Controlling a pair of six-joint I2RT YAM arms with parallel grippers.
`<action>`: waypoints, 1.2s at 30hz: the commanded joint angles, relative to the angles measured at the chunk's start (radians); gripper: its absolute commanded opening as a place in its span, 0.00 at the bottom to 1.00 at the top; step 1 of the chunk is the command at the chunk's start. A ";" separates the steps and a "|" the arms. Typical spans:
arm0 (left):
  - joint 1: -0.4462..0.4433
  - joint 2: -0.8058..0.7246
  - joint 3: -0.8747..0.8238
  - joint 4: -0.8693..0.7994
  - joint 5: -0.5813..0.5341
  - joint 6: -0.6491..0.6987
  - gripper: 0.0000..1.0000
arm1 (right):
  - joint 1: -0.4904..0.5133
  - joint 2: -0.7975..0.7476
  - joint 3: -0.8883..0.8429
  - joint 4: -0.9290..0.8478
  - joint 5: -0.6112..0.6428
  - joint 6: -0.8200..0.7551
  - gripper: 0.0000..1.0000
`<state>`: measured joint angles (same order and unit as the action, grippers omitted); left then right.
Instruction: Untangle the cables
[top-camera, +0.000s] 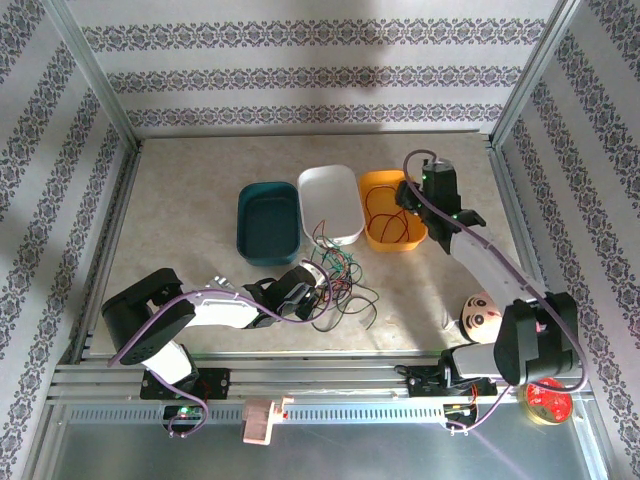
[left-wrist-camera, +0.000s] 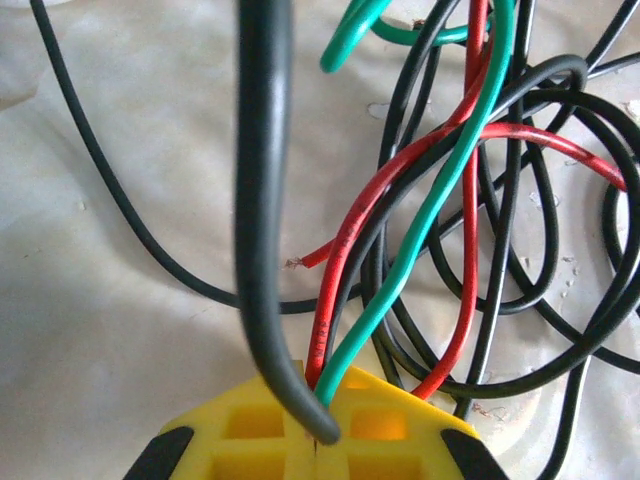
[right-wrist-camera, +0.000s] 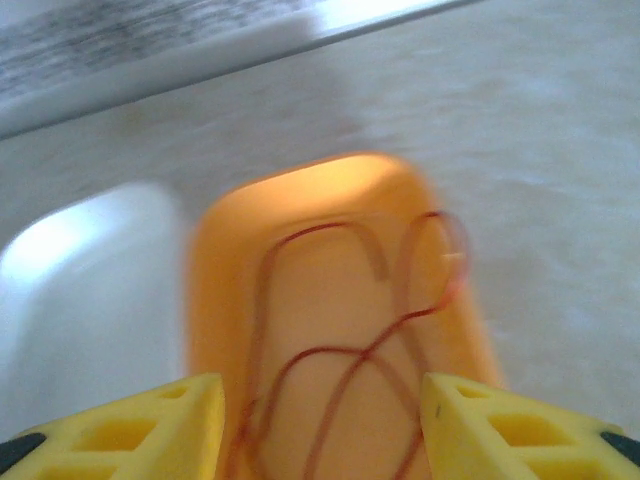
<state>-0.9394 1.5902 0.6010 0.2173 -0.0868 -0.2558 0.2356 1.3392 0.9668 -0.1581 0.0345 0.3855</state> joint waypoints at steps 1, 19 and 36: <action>0.010 -0.035 -0.034 -0.003 0.032 0.040 0.00 | 0.091 -0.029 -0.043 0.002 -0.349 -0.090 0.55; 0.010 -0.073 -0.044 0.005 0.027 0.033 0.00 | 0.343 0.383 0.152 0.036 -0.389 -0.051 0.38; 0.010 -0.044 -0.108 0.068 0.002 -0.058 0.00 | 0.183 -0.061 0.086 0.037 -0.219 -0.067 0.00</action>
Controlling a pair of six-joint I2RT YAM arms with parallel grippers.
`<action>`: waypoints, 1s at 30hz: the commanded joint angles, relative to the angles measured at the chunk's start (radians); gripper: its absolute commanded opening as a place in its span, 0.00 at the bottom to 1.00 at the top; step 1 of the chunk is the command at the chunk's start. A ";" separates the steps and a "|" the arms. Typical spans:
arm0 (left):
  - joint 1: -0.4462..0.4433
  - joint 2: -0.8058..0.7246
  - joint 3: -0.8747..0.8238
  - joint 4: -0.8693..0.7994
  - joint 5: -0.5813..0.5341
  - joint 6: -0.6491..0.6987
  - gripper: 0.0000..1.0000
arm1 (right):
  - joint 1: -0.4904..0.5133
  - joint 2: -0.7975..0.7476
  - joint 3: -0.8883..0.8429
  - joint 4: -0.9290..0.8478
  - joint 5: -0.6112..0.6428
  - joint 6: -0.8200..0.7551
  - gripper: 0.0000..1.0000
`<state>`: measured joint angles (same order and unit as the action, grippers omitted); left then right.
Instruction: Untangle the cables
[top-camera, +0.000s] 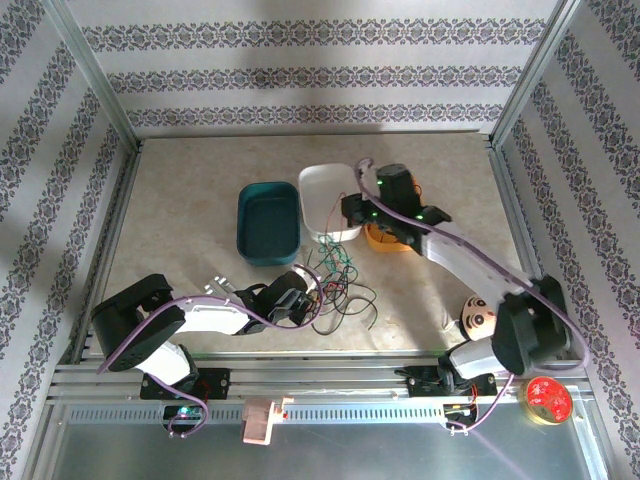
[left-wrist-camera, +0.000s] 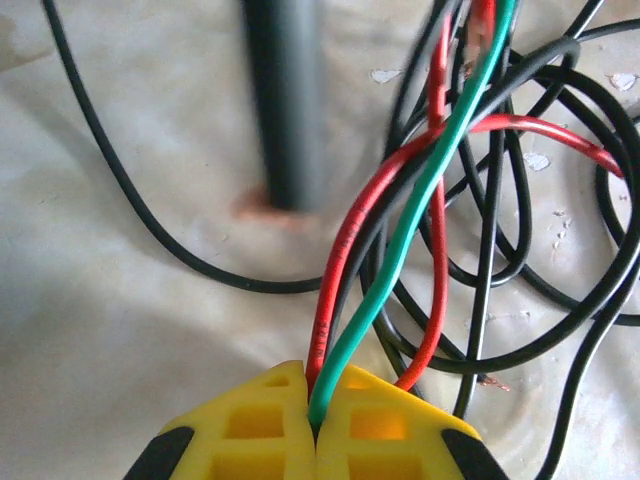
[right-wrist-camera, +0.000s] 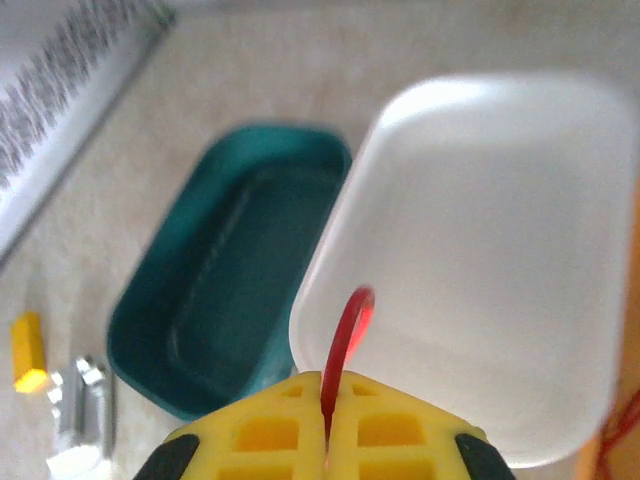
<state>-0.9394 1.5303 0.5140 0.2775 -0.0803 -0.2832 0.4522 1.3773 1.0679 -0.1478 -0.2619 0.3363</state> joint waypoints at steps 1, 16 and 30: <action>0.010 0.025 -0.022 0.011 -0.003 -0.033 0.00 | -0.048 -0.139 -0.019 0.024 0.092 -0.020 0.00; 0.011 0.075 -0.017 0.017 0.014 -0.030 0.00 | -0.209 -0.488 0.004 0.055 0.326 -0.076 0.00; 0.011 0.099 0.010 -0.013 0.025 -0.010 0.00 | -0.258 -0.662 0.005 0.135 0.720 -0.192 0.00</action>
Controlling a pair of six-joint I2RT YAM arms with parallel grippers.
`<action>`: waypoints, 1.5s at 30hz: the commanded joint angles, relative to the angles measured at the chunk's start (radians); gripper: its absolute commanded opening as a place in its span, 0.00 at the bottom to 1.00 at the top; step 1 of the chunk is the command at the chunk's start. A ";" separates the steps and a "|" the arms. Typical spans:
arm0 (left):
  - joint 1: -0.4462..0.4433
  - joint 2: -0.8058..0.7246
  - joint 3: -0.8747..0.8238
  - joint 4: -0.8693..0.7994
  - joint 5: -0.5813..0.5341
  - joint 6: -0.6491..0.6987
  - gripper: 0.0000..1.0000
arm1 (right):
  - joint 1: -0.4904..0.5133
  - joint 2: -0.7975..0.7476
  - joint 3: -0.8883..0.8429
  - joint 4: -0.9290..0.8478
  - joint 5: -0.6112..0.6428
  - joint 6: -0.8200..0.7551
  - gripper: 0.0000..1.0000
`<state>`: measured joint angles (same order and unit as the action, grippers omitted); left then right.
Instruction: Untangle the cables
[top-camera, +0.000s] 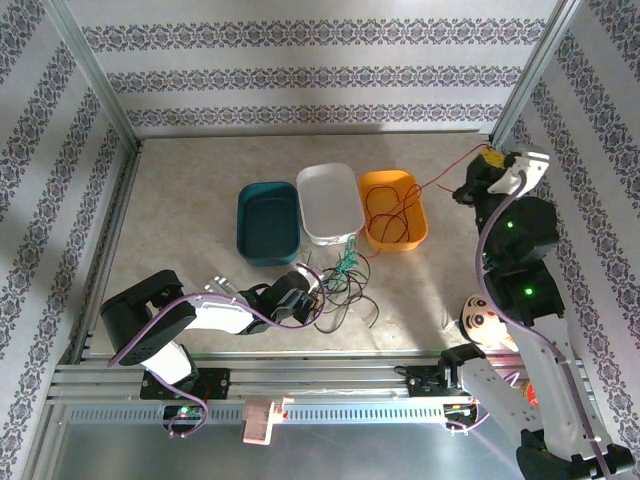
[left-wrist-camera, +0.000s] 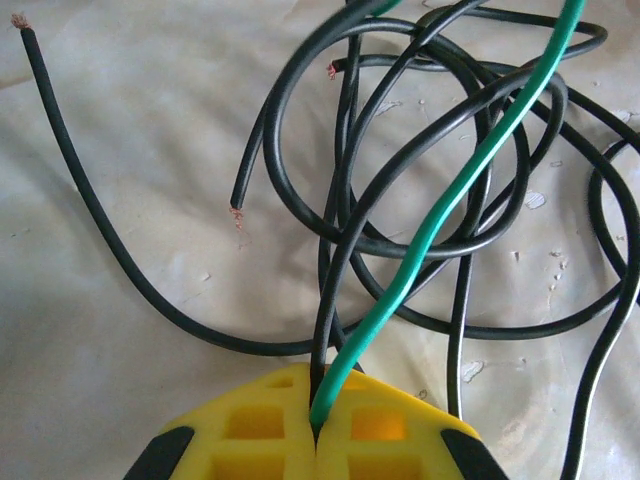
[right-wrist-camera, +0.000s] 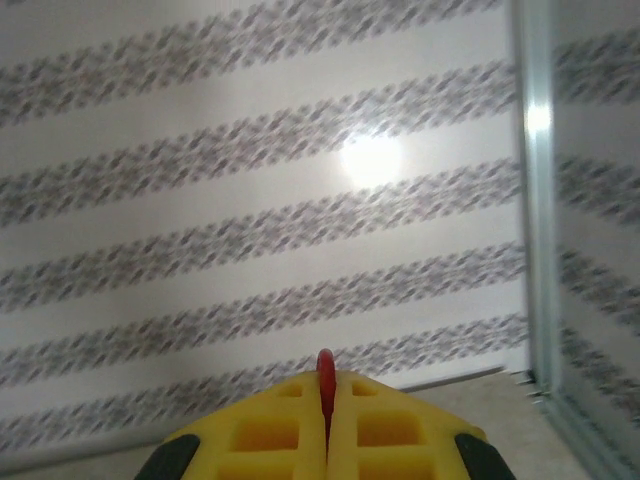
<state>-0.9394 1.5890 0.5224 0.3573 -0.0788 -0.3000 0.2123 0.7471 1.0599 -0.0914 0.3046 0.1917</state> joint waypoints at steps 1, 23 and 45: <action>0.011 0.041 0.001 -0.092 0.025 0.006 0.00 | -0.027 -0.042 0.009 0.087 0.169 -0.055 0.00; 0.010 0.075 0.011 -0.094 0.034 0.016 0.00 | -0.129 0.061 0.129 0.174 -0.289 0.023 0.00; 0.010 0.085 0.023 -0.095 0.047 0.016 0.00 | -0.171 0.095 0.179 0.118 -0.234 -0.021 0.00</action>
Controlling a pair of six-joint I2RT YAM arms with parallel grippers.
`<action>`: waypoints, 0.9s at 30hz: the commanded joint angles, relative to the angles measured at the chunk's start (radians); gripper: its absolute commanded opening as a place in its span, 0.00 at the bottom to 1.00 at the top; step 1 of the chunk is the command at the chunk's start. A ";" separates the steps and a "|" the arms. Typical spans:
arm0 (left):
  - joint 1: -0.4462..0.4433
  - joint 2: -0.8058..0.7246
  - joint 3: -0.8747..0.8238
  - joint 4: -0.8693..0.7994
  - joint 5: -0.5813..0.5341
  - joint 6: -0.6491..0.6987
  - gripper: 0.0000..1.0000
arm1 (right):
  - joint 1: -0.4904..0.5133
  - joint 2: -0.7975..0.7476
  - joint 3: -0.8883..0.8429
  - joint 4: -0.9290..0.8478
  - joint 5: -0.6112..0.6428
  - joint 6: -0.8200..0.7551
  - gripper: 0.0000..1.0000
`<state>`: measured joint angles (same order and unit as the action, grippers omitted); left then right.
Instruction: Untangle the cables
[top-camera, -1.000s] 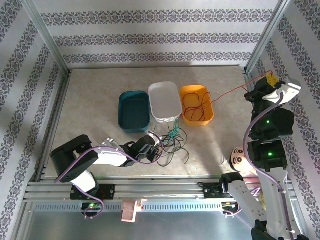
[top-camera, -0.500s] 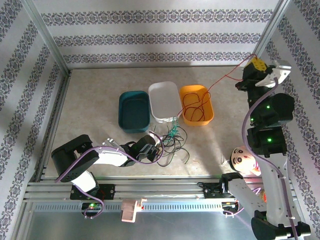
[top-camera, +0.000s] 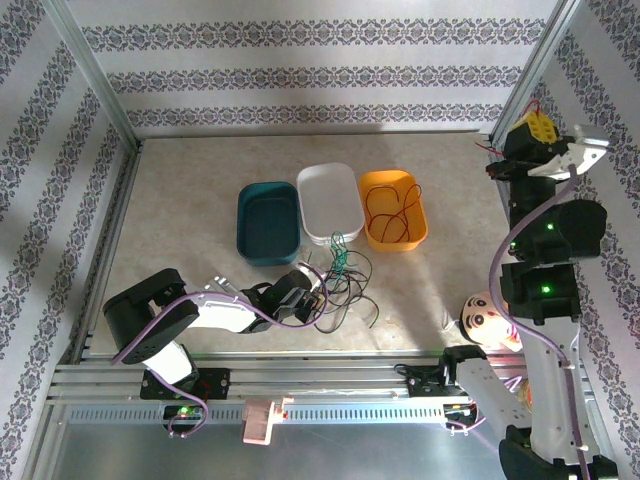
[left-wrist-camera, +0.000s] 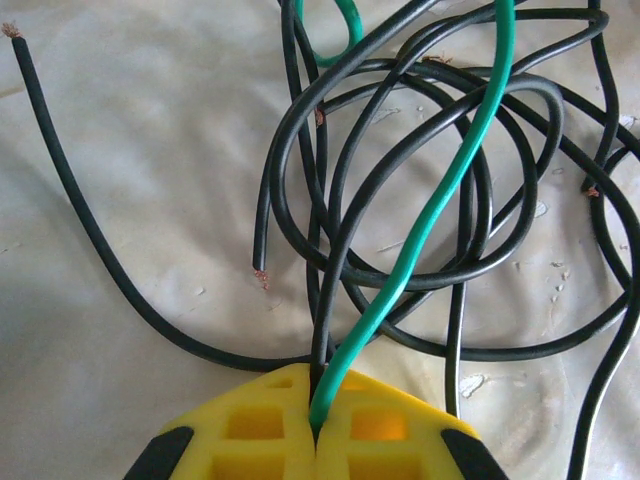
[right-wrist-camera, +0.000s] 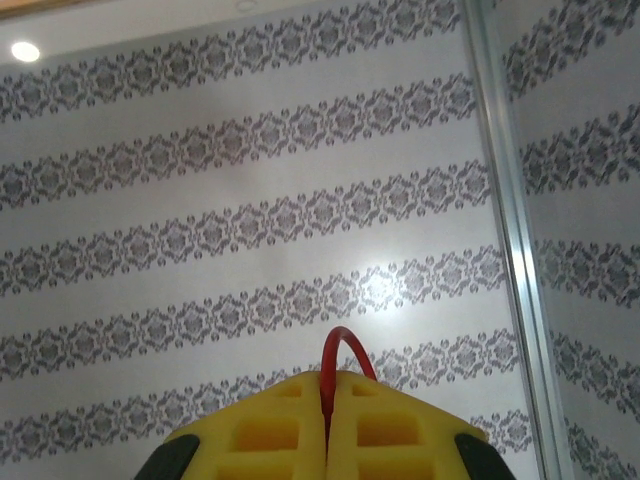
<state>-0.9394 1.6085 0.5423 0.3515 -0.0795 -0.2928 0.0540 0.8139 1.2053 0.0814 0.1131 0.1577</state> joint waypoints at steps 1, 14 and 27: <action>0.010 0.062 0.005 -0.089 0.047 0.010 0.00 | -0.013 0.043 0.039 -0.074 -0.046 0.015 0.00; 0.010 0.028 0.024 -0.128 0.043 0.029 0.00 | -0.013 0.208 -0.009 -0.116 -0.129 0.081 0.00; 0.010 0.027 0.034 -0.126 0.043 0.021 0.00 | 0.040 0.407 -0.267 -0.078 -0.130 0.172 0.00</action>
<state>-0.9394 1.6077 0.5682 0.3027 -0.0784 -0.2802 0.0677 1.2007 0.9565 -0.0139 -0.0330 0.3164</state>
